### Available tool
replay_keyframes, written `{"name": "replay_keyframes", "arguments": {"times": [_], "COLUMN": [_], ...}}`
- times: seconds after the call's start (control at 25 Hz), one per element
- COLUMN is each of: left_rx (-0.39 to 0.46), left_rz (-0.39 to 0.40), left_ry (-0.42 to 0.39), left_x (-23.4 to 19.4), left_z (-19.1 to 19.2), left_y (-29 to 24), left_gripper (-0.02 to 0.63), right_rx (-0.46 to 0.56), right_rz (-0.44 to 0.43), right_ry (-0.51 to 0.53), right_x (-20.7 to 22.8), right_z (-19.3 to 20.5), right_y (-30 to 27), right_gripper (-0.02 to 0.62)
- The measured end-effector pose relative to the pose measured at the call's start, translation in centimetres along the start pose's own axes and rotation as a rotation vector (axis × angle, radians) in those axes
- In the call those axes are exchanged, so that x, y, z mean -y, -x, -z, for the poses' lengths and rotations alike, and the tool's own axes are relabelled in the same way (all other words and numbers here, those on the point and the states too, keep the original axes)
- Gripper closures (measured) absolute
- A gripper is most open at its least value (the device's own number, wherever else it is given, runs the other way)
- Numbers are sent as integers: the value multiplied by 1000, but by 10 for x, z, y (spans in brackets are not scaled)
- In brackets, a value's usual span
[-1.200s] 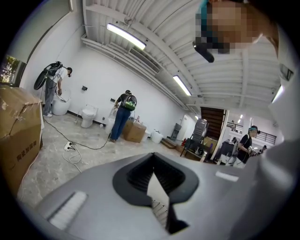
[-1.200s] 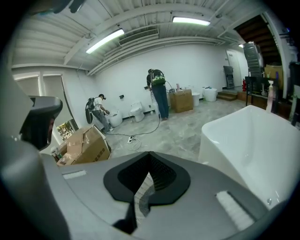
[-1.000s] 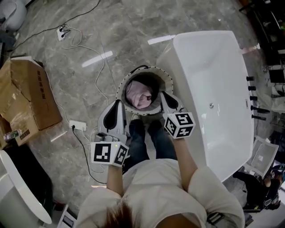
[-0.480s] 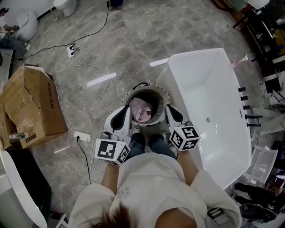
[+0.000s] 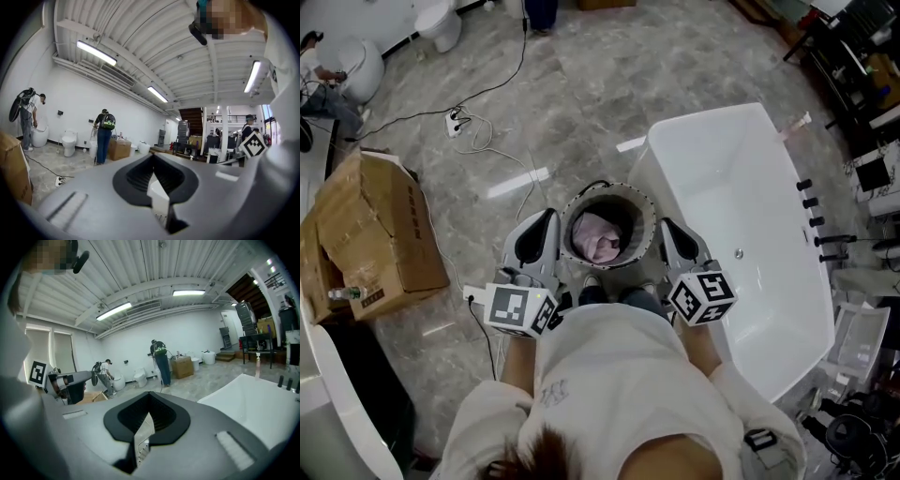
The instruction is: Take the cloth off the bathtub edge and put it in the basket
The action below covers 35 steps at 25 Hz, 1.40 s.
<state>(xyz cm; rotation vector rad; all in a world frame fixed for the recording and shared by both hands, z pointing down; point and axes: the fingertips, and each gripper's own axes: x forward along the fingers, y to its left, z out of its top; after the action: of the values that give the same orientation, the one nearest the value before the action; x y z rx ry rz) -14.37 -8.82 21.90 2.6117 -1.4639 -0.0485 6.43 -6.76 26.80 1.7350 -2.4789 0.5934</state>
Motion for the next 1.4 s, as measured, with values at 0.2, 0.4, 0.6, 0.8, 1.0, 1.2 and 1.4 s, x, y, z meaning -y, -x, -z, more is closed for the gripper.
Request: {"name": "replay_keyframes", "arguments": {"times": [0.2,0.4,0.6,0.8,1.0,1.2,1.4], "left_rx": [43,90,58,41,35,31,26], "left_rz": [-23,-17,-20,-5,16,38,42], "left_ry": [-16,1,23,19,13,1,0], "left_x": [-7,-8,-10,-8,-7,-5,-7], "left_z": [-14,-26,-22,-17,-17,-20,-18], "left_y": [12,12,23,27,18,11,8], "left_gripper": [558,558,558,558,558,558,558], "right_rx": [59,78,52,71,62,52,53], "right_rz": [23,37,68,80,84,92,103], "right_ry": [-5,41,10,6,-5,7,19], "right_x": [-1,-1,-4,-7,-8,-10,-8], "right_z": [-14,-29,-20,-17,-12,-13,-15], "right_y": [21,31,37,39,36,33,32], "right_gripper": [597,597,597,597,597,597,597]}}
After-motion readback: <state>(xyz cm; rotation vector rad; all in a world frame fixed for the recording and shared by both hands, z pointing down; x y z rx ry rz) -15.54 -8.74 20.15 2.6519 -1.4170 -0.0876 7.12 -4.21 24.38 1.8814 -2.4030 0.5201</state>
